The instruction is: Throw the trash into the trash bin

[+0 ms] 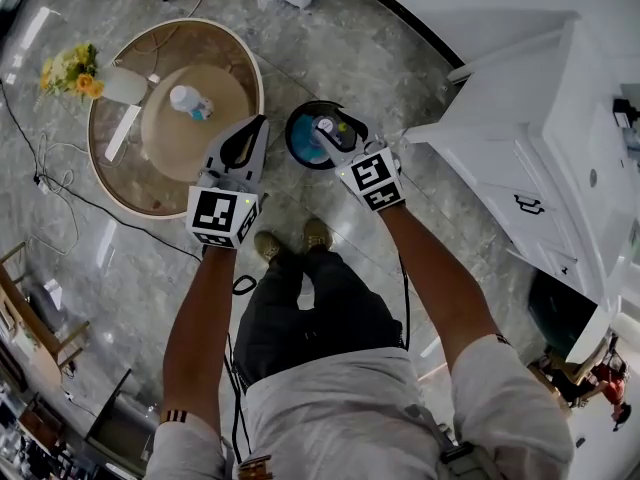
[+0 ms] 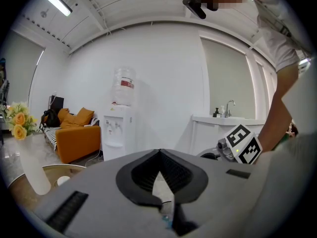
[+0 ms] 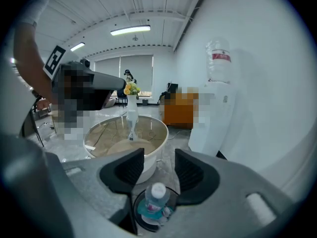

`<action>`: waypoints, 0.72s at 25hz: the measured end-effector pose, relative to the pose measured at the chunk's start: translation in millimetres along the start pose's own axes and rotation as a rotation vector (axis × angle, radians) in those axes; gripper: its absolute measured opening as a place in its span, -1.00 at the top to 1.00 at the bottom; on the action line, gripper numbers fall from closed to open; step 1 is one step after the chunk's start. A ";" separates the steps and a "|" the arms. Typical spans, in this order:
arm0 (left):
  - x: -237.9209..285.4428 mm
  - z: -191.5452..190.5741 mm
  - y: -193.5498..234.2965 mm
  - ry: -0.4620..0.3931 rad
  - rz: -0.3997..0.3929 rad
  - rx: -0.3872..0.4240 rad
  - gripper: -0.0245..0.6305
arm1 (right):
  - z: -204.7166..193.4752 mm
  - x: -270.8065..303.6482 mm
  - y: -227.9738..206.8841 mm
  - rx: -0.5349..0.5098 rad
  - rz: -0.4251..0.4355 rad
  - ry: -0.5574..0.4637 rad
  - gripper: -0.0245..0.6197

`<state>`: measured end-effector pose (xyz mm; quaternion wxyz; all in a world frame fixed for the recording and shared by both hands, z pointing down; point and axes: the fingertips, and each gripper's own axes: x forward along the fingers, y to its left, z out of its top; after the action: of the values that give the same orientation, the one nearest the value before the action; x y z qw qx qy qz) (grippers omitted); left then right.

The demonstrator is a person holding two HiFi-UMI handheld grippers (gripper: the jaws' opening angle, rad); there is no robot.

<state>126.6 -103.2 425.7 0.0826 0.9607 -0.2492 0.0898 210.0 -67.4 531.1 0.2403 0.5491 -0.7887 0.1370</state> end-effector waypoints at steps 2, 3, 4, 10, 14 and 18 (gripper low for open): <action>-1.1 -0.9 1.0 0.002 0.007 -0.001 0.93 | 0.8 0.0 0.3 -0.002 0.004 -0.005 0.35; -1.5 -0.9 1.3 0.002 0.011 -0.002 0.93 | 2.0 -0.2 0.5 -0.005 0.006 -0.009 0.35; -1.7 -0.8 1.2 0.002 0.013 -0.003 0.93 | 3.4 -0.5 0.6 -0.008 0.008 -0.014 0.36; -4.0 -1.6 0.2 -0.001 0.028 -0.014 0.93 | 13.8 -1.0 5.6 -0.030 0.024 -0.046 0.47; -7.0 -4.3 1.9 -0.002 0.037 -0.021 0.93 | 20.1 -1.2 12.6 -0.066 0.033 -0.071 0.92; -13.3 -6.3 8.0 -0.005 0.052 -0.030 0.93 | 24.1 2.6 22.2 -0.069 0.055 -0.078 0.93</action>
<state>110.4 -102.6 430.0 0.0941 0.9529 -0.2755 0.0856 183.1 -73.1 513.1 0.2243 0.5237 -0.8164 0.0948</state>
